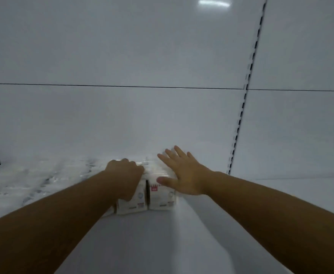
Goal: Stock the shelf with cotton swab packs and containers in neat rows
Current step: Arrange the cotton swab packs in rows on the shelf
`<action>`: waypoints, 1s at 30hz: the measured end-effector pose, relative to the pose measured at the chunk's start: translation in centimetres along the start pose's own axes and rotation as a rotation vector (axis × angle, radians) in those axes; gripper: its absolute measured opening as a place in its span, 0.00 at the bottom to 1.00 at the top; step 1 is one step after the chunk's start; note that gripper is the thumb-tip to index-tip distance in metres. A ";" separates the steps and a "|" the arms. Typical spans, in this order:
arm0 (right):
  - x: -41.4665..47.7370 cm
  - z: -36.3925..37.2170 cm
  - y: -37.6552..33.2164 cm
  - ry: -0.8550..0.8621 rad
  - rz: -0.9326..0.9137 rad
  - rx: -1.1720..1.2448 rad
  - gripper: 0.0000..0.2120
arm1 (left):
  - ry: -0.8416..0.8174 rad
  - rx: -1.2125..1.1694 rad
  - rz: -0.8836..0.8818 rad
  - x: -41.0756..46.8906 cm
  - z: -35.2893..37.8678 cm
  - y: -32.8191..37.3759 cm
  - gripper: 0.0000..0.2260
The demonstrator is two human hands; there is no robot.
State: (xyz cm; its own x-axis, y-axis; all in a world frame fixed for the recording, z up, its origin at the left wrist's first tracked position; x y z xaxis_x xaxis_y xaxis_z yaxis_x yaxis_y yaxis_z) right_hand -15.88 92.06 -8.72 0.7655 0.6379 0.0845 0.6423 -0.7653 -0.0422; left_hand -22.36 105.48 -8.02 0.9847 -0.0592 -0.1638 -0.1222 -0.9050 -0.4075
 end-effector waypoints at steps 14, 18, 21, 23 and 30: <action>-27.0 -10.2 31.1 0.053 0.773 -0.251 0.32 | 0.500 -0.208 0.506 9.6 -25.8 28.7 0.26; -38.9 -12.8 40.3 0.080 0.964 -0.244 0.33 | 0.475 -0.252 0.624 11.4 -32.2 42.7 0.30; -46.4 -13.8 45.7 0.085 1.047 -0.244 0.34 | 0.449 -0.255 0.712 11.8 -36.6 51.7 0.32; -50.6 -14.2 49.0 0.061 1.082 -0.264 0.34 | 0.443 -0.256 0.759 12.1 -38.8 56.7 0.34; -58.5 -15.0 60.6 0.089 1.127 -0.342 0.34 | 0.471 -0.354 0.895 15.9 -44.5 68.1 0.31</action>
State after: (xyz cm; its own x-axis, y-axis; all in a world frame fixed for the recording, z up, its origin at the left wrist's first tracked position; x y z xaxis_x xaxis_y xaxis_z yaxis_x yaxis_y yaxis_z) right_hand -22.34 7.07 -1.29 0.8798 -0.4105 0.2397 -0.4481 -0.8845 0.1300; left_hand -9.46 24.15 1.62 0.5131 -0.8499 0.1202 -0.8550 -0.5184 -0.0149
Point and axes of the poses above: each hand's wrist, its own x-axis towards the middle knuckle, its own z-axis out of the palm, y = z × x, the point moved 6 cm from there along x, towards the middle knuckle, and after that the axes turned 15 degrees about z, right-handed, at the moved point
